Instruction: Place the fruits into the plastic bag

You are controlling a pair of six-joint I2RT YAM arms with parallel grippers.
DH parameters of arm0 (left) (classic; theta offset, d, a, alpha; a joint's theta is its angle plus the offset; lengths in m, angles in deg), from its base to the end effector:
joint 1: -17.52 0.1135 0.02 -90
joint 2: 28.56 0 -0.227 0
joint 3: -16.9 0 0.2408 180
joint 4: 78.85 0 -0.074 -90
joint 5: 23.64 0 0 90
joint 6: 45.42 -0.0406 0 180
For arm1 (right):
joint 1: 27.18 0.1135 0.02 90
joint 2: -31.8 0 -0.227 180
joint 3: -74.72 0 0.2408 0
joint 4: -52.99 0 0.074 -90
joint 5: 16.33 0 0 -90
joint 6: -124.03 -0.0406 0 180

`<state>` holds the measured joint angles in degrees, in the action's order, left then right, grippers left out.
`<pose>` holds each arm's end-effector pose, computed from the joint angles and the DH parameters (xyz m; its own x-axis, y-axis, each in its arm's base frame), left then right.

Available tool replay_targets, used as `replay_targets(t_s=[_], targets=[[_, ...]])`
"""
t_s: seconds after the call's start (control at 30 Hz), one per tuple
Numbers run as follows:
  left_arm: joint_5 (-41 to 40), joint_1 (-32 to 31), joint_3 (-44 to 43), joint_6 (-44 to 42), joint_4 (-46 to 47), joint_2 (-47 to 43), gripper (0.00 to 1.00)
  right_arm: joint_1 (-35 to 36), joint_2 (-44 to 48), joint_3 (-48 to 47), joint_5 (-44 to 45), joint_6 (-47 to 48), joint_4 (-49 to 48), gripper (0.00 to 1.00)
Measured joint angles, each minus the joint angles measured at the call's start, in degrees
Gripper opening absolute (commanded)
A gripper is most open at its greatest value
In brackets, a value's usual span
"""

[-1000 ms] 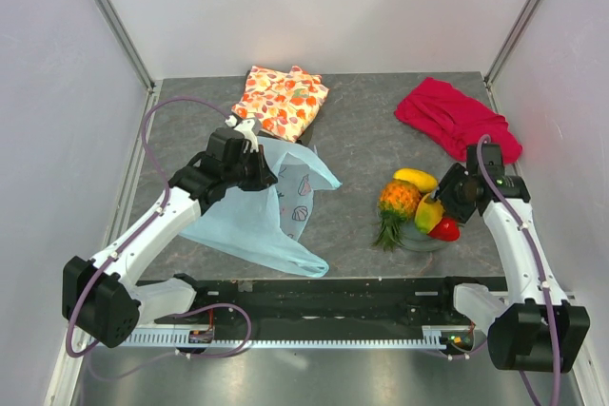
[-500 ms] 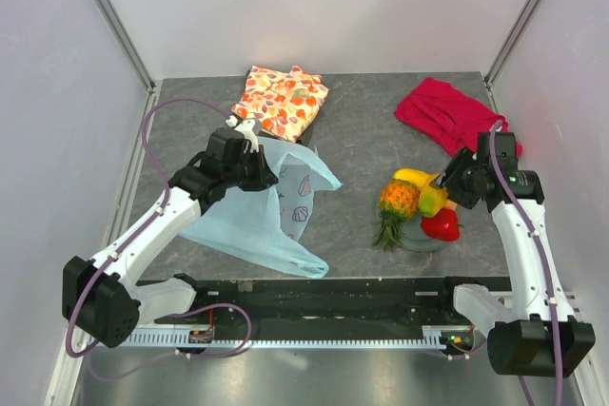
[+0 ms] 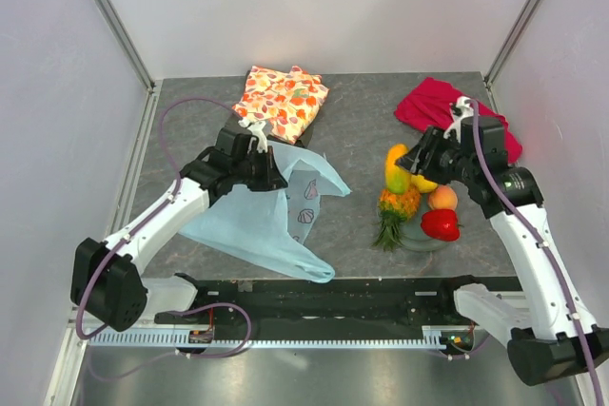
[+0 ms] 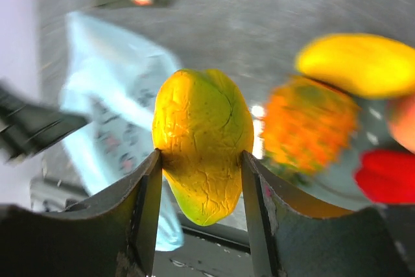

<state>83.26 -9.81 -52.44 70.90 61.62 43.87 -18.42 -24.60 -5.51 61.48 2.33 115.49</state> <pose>0.2389 -0.1367 0.2405 -0.8182 -0.0547 -0.5723 0.2974 0.8117 -0.5027 0.1997 0.0395 0.3288 -0.6893 0.4135 -0.5949 0.0592 0.8506 0.5225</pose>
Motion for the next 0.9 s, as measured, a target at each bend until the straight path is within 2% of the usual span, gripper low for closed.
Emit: replay_targets(t_s=[0.2, 0.47, 0.57, 0.73, 0.9], targets=[[1.42, 0.00, -2.16, 0.09, -0.04, 0.61, 0.02, 13.57, -1.68, -2.75, -2.38, 0.00, -8.92, 0.20], [1.70, 0.66, -4.02, 1.55, -0.13, 0.61, 0.01, 35.98, -16.13, -7.26, 2.47, 2.16, -15.26, 0.20], [1.73, 0.98, -4.17, 2.05, -0.15, 0.59, 0.02, 39.01, -20.00, -7.41, 4.02, 3.04, -15.82, 0.19], [1.73, 1.29, -4.20, 2.78, -0.37, -0.17, 0.01, 38.77, -24.59, -7.41, 7.19, 4.35, -15.93, 0.14], [1.75, 1.40, -4.22, 3.02, -0.55, -1.27, 0.01, 38.71, -30.84, -7.41, 8.39, 4.52, -16.20, 0.14]])
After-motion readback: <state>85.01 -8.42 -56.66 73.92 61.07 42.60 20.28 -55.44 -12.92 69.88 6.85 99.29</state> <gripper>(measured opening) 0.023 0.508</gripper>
